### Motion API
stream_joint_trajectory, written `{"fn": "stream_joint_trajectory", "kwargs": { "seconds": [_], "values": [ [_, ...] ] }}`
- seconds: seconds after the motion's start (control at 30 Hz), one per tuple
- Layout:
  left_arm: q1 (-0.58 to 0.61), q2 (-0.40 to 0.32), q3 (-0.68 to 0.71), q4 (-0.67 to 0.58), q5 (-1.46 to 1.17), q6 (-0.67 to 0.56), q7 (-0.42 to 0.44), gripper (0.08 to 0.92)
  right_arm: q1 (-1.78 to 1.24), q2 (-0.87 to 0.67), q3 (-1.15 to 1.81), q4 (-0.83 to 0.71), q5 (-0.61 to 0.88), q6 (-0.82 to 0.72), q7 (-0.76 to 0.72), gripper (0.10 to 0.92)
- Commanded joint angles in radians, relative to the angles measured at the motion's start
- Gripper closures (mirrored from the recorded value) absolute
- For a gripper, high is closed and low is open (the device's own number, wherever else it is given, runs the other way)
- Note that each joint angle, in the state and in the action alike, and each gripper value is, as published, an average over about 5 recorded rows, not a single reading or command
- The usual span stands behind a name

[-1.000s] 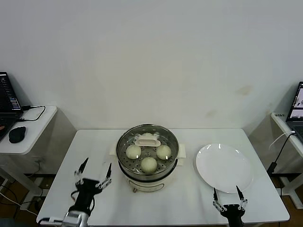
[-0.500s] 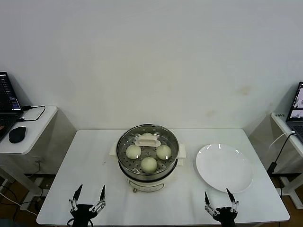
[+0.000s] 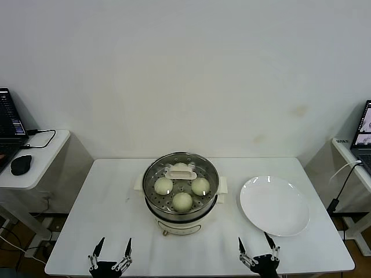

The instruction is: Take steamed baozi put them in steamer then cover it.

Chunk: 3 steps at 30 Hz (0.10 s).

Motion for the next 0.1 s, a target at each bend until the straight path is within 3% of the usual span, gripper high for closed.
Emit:
{"fn": "stream_joint_trajectory", "kwargs": {
  "seconds": [0.03, 0.1],
  "values": [
    [0.014, -0.002, 0.01, 0.024, -0.002, -0.023, 0.007, 0.177, -0.01, -0.002, -0.025, 0.019, -0.006, -0.045, -0.009, 0.203],
    [0.013, -0.002, 0.012, 0.026, -0.001, -0.024, 0.008, 0.177, -0.011, -0.003, -0.025, 0.02, -0.007, -0.045, -0.009, 0.203]
  ]
}}
